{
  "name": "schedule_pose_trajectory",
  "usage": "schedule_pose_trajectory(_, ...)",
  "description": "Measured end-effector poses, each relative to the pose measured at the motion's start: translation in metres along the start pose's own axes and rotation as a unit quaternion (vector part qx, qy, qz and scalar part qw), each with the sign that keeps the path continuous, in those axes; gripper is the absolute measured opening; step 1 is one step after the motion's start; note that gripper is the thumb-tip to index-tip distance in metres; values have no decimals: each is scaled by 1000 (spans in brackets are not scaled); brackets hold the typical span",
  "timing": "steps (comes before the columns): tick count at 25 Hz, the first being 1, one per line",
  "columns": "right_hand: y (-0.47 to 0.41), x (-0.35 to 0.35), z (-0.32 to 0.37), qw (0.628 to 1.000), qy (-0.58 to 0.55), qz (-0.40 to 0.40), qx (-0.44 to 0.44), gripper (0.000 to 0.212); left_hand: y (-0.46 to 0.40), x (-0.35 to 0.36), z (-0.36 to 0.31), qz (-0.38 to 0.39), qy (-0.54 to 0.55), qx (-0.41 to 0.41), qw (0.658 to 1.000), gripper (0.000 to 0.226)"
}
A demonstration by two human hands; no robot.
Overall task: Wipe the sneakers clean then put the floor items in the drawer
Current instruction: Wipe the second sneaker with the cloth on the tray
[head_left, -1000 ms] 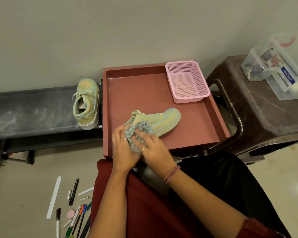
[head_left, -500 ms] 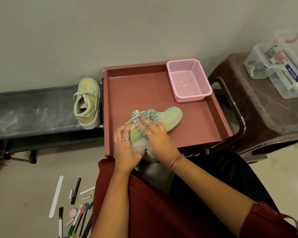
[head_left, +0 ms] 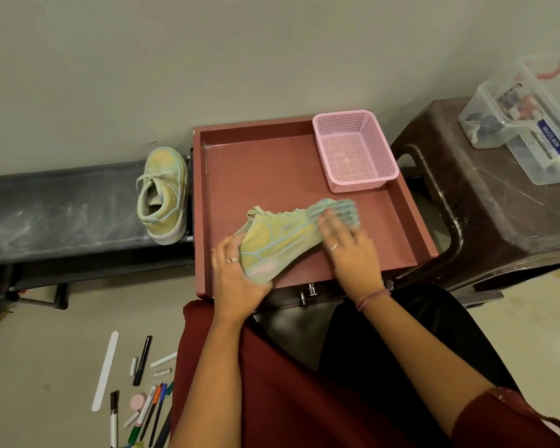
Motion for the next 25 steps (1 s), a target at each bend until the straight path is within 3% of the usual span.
schedule_pose_trajectory(2,-5,0,-41,991,-34,18,127,75,0,0,-3,-3,-3,6,1000,90)
schedule_pose_trajectory(5,-17,-4,-23,976,-103,35,188,75,1,0,-4,-4,5,-7,1000,91)
schedule_pose_trajectory(7,-9,-8,25,990,-89,5,106,70,1,-1,-4,-7,3,0,1000,90)
schedule_pose_trajectory(9,9,-4,72,998,-44,17,-38,64,1,-1,-5,-8,4,14,1000,89)
schedule_pose_trajectory(11,8,-7,69,997,7,26,-73,63,2,0,-3,-3,2,18,1000,90)
schedule_pose_trajectory(14,-21,-16,13,995,59,52,59,62,1,0,-1,3,-5,11,1000,89)
schedule_pose_trajectory(16,-33,-1,-31,979,8,137,152,53,2,1,-4,-1,-17,40,999,83)
schedule_pose_trajectory(19,-41,11,-61,946,-119,192,234,49,4,2,-7,-5,-33,68,997,79)
schedule_pose_trajectory(21,-34,9,-46,952,-115,154,236,52,2,1,-4,-10,-50,76,996,79)
schedule_pose_trajectory(25,1,-8,17,984,-115,21,133,74,-1,3,2,-6,-97,90,991,77)
Point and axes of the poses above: each hand's wrist, its own y-axis away from the middle knuckle, its own x-axis out of the palm, z = x × y, the point moved 7 cm from there along -y, towards the middle knuckle, and after that the axes turned 10 degrees about -x, right-handed, at the moved point
